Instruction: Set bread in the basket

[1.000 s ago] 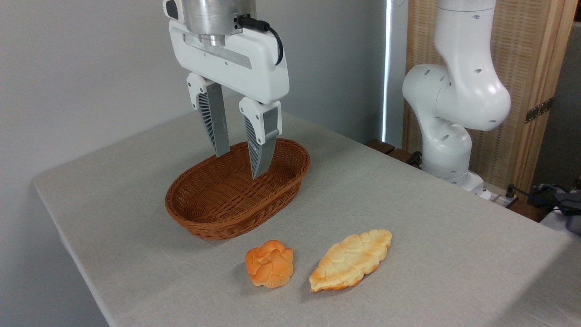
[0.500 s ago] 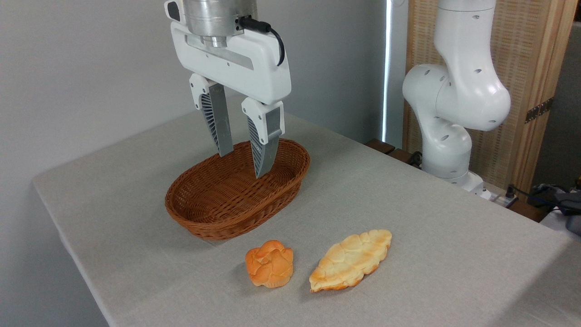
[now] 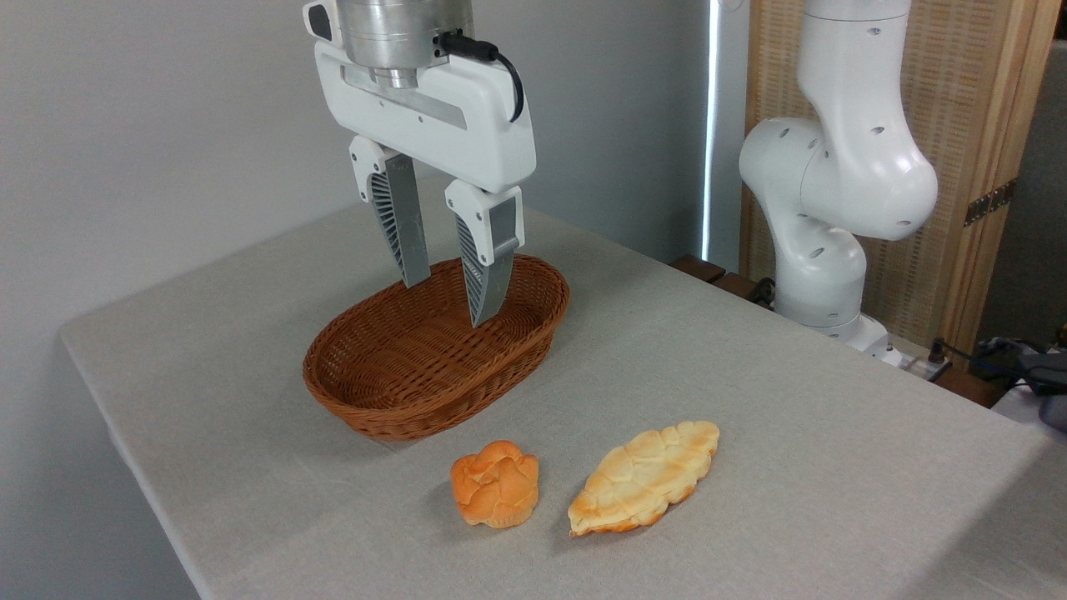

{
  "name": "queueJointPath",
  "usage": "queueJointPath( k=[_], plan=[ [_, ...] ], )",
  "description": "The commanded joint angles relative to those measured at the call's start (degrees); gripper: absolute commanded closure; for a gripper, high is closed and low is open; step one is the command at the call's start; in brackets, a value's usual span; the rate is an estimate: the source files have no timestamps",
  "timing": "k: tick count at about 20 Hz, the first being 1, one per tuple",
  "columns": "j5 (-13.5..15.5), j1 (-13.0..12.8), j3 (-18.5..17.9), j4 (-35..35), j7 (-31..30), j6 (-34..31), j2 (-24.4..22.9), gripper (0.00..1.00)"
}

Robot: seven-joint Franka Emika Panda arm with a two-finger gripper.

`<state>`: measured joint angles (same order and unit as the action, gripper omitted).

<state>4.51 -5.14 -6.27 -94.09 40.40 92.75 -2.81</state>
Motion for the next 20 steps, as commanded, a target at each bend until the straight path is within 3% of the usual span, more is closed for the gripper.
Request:
queueJointPath(
  k=[1,7,13,20],
  plan=[
    [-0.2,-0.1,-0.1,0.0,1.1,-1.1,-0.1,0.00],
    [-0.3,-0.2,0.0,-0.8,2.0,0.4,0.2,0.00],
    [-1.8,0.0,-0.1,-5.7,5.8,7.6,-0.4,0.00],
    [-6.7,0.0,-0.3,-8.7,27.8,8.1,1.3,0.00]
  ],
)
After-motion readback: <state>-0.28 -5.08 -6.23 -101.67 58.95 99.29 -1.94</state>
